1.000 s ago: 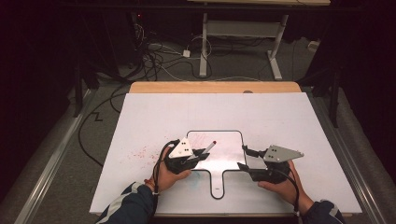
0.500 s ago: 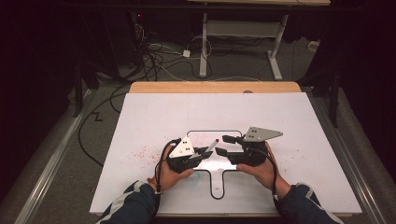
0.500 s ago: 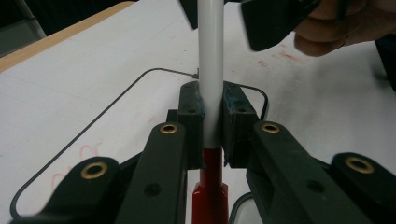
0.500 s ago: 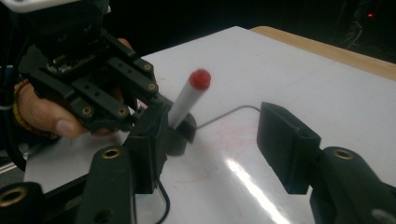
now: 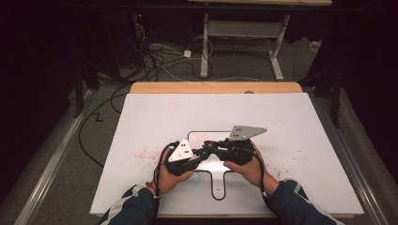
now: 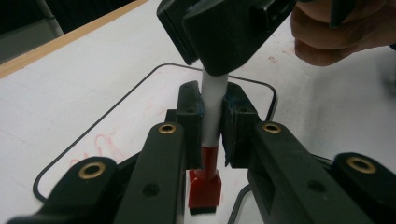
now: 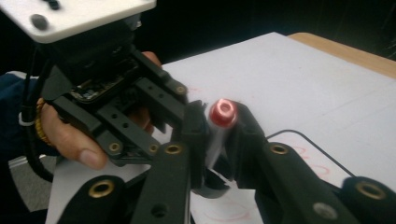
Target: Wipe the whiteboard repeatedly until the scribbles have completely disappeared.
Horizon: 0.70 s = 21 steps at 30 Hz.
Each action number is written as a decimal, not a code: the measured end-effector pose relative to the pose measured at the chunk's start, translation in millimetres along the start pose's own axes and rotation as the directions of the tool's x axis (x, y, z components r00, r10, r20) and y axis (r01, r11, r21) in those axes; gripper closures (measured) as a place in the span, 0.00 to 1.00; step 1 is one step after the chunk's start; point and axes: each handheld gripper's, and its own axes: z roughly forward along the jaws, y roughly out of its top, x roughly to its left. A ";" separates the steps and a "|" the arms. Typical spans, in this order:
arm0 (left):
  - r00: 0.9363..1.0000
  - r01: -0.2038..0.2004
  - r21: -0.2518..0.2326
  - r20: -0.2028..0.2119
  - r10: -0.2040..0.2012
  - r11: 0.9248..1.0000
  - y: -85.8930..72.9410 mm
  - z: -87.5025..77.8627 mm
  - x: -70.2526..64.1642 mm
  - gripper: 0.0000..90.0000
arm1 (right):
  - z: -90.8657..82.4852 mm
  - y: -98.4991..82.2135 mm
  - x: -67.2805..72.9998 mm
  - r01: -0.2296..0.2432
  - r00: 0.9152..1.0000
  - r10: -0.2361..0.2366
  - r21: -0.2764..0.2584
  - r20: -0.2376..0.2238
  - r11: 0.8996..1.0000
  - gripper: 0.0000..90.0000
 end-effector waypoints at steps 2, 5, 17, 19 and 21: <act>1.000 0.005 0.002 -0.007 -0.005 1.000 -0.9 -1.0 1.8 0.85 | 4.4 3.9 2.1 0.013 1.000 -0.013 0.017 0.000 1.000 0.90; 0.998 0.030 0.010 -0.051 -0.029 1.000 -2.7 -6.1 6.2 0.69 | 10.7 11.4 0.8 0.027 1.000 -0.027 0.030 0.004 0.999 0.90; 0.970 0.100 0.177 -0.235 -0.057 0.979 -42.7 -62.7 -6.3 0.25 | 49.2 19.3 -23.5 0.104 0.992 -0.116 0.197 0.048 0.975 0.90; 0.967 0.106 0.178 -0.247 -0.060 0.978 -46.4 -70.4 -10.6 0.23 | 53.6 23.8 -26.7 0.163 0.978 -0.188 0.226 0.092 0.960 0.90; 0.965 0.110 0.186 -0.257 -0.059 0.976 -50.2 -77.0 -12.5 0.23 | 56.1 27.7 -35.5 0.152 0.975 -0.186 0.247 0.118 0.957 0.90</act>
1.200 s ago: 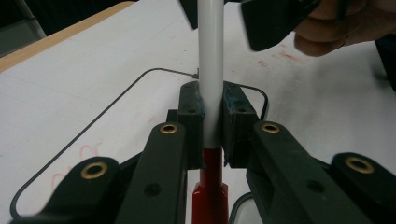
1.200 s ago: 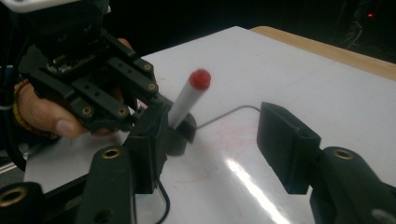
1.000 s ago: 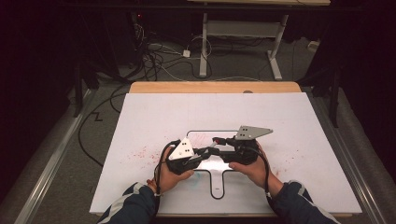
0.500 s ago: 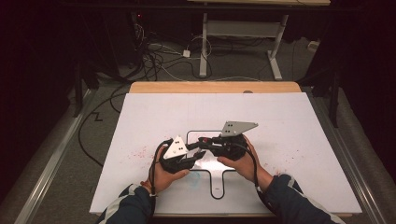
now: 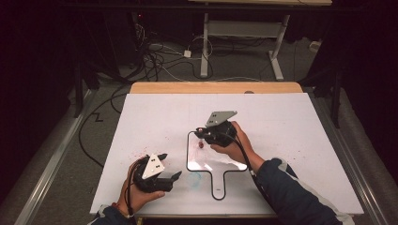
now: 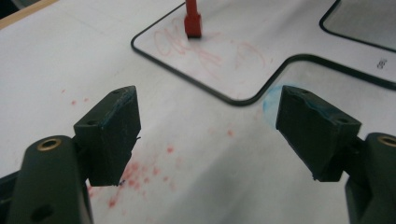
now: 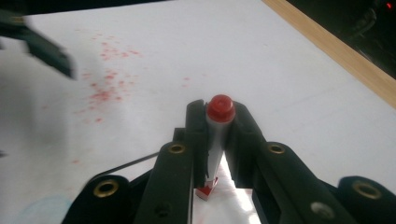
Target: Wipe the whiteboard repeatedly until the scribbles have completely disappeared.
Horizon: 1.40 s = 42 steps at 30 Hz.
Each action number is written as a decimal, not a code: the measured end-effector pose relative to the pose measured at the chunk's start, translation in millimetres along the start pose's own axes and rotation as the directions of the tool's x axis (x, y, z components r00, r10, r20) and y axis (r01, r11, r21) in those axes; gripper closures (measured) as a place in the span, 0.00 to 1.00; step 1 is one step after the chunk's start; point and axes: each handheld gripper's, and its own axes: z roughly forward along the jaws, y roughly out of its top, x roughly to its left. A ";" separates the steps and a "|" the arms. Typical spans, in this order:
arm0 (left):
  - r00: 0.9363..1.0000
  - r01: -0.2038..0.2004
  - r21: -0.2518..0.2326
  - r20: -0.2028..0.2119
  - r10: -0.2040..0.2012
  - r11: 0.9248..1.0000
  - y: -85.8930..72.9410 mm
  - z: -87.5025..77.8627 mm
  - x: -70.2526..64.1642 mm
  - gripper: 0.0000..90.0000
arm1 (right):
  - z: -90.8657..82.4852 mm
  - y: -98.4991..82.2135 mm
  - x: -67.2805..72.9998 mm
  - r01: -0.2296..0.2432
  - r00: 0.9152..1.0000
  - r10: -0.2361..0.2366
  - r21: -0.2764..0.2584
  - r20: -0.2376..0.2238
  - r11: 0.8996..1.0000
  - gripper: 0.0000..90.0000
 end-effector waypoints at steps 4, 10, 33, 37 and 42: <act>0.999 0.038 -0.002 -0.014 -0.038 0.999 -8.2 -8.8 3.8 0.23 | 5.9 5.1 -19.0 0.009 0.993 -0.016 0.057 0.117 0.998 0.90; 0.998 0.053 -0.005 -0.030 -0.053 0.999 -11.1 -11.4 8.3 0.23 | 9.5 4.6 -30.8 -0.030 0.998 0.028 0.029 0.062 0.999 0.91; 0.999 0.037 0.002 -0.017 -0.037 0.999 -10.3 -5.4 10.1 0.23 | 22.5 11.5 -9.8 0.001 0.992 -0.005 -0.037 -0.126 0.999 0.91; 0.999 0.036 0.001 -0.018 -0.036 0.999 -10.9 -6.2 9.7 0.23 | 23.9 14.4 -13.9 0.038 0.996 -0.039 -0.014 -0.078 0.999 0.91; 0.999 0.031 0.006 -0.016 -0.031 0.999 -11.4 -5.1 10.4 0.23 | 26.8 15.5 -34.8 0.017 0.999 -0.017 0.021 0.028 1.000 0.91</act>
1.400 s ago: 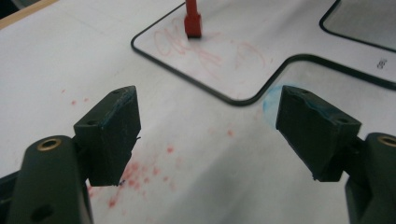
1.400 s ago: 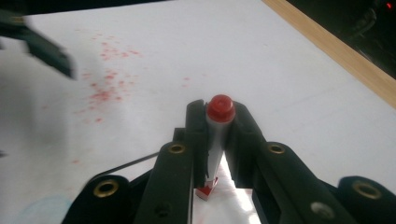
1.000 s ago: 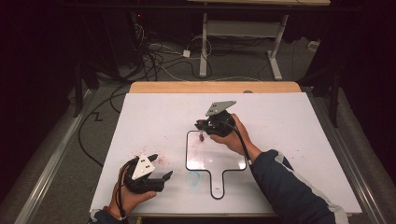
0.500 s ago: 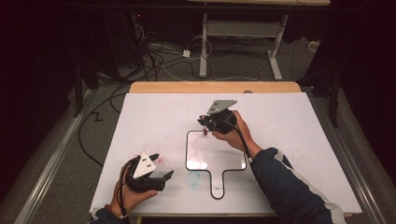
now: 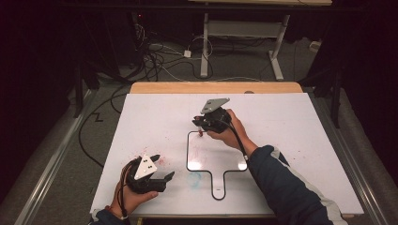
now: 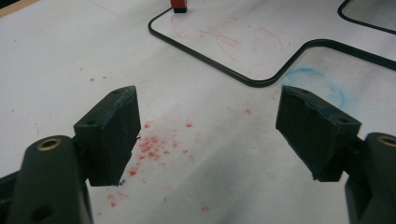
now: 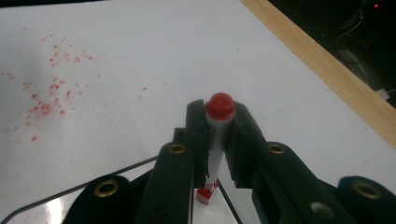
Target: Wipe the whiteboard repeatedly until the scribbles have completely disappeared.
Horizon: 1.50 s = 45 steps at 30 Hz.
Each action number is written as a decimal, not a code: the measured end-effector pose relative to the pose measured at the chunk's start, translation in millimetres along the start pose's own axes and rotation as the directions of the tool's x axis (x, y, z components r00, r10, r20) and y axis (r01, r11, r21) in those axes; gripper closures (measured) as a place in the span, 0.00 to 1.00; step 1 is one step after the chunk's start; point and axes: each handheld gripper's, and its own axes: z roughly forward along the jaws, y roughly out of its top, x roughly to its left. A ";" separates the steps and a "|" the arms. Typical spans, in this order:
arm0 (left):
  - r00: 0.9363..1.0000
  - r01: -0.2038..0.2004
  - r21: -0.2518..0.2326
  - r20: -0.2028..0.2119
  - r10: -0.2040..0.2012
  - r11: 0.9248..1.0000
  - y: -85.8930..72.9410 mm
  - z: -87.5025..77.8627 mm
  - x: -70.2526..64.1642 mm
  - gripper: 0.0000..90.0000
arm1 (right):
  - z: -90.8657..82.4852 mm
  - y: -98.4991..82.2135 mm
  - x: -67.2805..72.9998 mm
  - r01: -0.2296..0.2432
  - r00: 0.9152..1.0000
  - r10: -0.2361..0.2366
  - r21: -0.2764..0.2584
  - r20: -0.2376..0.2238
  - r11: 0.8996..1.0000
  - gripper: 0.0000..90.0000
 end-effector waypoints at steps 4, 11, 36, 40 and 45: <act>1.000 0.001 -0.004 0.003 -0.001 1.000 0.2 0.3 0.5 0.23 | 5.4 4.9 2.4 -0.022 0.997 0.021 -0.008 -0.070 1.000 0.91; 1.000 -0.004 -0.004 0.001 0.004 1.000 1.1 0.4 -0.4 0.23 | 10.1 12.8 3.6 0.025 0.999 -0.024 0.036 -0.034 0.999 0.91; 0.999 -0.029 0.005 0.019 0.029 1.000 2.0 0.6 -4.4 0.24 | 4.0 15.9 27.2 -0.001 0.975 0.012 0.053 -0.223 0.999 0.90; 0.999 -0.028 -0.002 0.021 0.028 1.000 2.6 -0.9 -5.7 0.24 | -2.5 14.6 24.9 0.018 0.987 -0.004 0.083 -0.162 0.996 0.91; 0.999 -0.028 -0.004 0.025 0.028 1.000 2.7 -0.8 -6.1 0.24 | -10.2 8.0 9.8 -0.004 0.998 0.011 0.113 -0.055 0.994 0.91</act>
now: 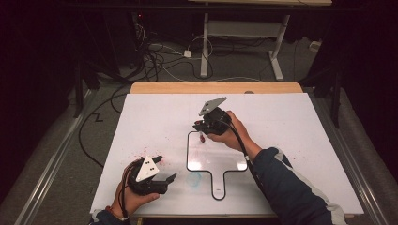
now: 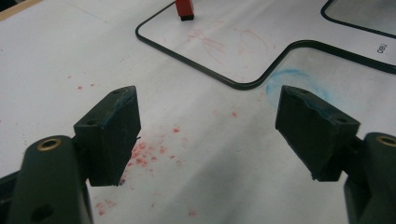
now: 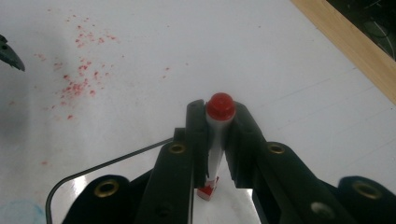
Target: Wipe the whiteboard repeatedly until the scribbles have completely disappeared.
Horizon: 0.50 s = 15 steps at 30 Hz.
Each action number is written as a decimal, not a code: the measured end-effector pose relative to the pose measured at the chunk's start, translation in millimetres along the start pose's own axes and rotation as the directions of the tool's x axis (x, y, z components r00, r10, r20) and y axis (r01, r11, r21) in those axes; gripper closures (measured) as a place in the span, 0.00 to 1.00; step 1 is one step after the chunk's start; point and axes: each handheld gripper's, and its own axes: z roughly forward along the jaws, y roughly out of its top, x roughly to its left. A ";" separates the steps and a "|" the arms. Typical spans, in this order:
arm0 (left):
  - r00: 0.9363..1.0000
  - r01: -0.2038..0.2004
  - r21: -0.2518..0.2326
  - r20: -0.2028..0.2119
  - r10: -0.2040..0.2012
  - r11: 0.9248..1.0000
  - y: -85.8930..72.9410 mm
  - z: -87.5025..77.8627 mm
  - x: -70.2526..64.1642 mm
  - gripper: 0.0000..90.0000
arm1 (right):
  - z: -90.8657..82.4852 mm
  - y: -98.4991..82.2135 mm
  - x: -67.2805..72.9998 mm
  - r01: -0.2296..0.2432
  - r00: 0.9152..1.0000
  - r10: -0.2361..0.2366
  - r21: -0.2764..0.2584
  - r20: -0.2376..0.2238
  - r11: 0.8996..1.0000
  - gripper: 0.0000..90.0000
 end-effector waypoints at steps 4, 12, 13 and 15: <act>1.000 0.010 -0.008 0.002 -0.010 1.000 0.7 -0.1 0.6 0.24 | 1.7 -1.0 11.1 -0.016 0.994 0.012 -0.037 -0.110 0.999 0.91; 1.000 0.018 -0.004 0.003 -0.018 1.000 -0.4 0.5 1.5 0.24 | -2.1 -4.0 10.7 0.028 0.999 -0.029 -0.032 -0.039 0.999 0.91; 1.000 0.019 -0.004 0.000 -0.019 1.000 -0.5 0.9 2.0 0.24 | -2.7 -5.3 7.2 0.018 0.999 -0.019 -0.031 -0.027 0.999 0.91; 1.000 0.018 -0.001 -0.003 -0.018 1.000 -0.6 1.5 2.4 0.24 | -3.8 -8.4 0.8 -0.003 1.000 0.002 -0.036 -0.007 0.999 0.91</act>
